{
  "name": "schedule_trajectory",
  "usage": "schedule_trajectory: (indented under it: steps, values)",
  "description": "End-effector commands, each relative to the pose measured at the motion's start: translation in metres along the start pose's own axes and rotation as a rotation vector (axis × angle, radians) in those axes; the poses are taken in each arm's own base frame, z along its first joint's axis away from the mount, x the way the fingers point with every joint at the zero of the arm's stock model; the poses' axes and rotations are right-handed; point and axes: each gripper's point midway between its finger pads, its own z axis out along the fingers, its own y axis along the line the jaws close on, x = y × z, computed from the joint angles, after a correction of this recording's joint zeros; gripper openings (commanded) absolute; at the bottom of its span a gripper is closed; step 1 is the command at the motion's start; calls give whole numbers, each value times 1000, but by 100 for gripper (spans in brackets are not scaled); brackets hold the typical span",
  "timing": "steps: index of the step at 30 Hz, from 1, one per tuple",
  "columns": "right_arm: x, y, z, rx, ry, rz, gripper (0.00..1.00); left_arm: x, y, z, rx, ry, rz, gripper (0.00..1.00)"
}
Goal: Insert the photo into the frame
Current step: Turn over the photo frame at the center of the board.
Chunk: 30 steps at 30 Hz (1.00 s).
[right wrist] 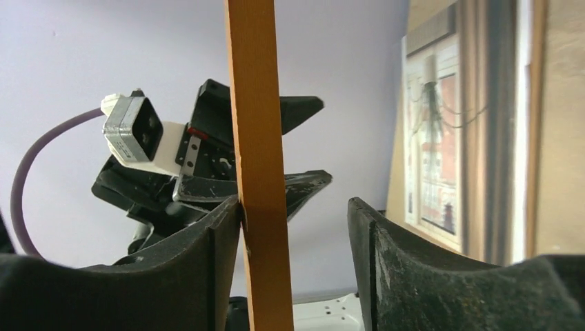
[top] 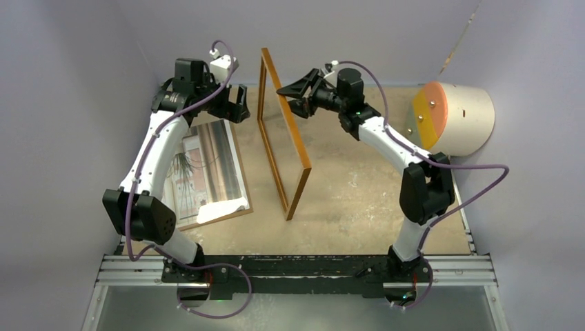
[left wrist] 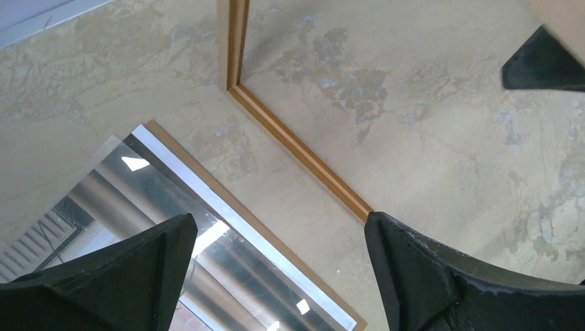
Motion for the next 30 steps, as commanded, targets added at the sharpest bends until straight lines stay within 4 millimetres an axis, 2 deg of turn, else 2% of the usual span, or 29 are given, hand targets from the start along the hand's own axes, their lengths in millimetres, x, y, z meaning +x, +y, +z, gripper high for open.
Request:
schedule_trajectory:
  steps: [1,5,10,15,20,25,30]
  values:
    - [-9,-2,-33,76,6,-97,61,-3,13,4,-57,-9,19,100]
    - [-28,-1,-54,123,-36,-158,66,5,18,9,-77,2,21,100]
    - [-40,-10,-74,173,-56,-180,66,19,27,16,-112,31,27,100]
    - [-46,-27,-90,216,-83,-170,67,49,44,31,-174,96,45,100]
    - [-50,-33,-100,265,-117,-215,62,80,60,45,-229,180,65,100]
    - [-57,-62,-112,423,-133,-287,61,102,74,52,-281,225,114,100]
    - [-64,-93,-124,561,-125,-379,50,122,81,58,-305,278,147,100]
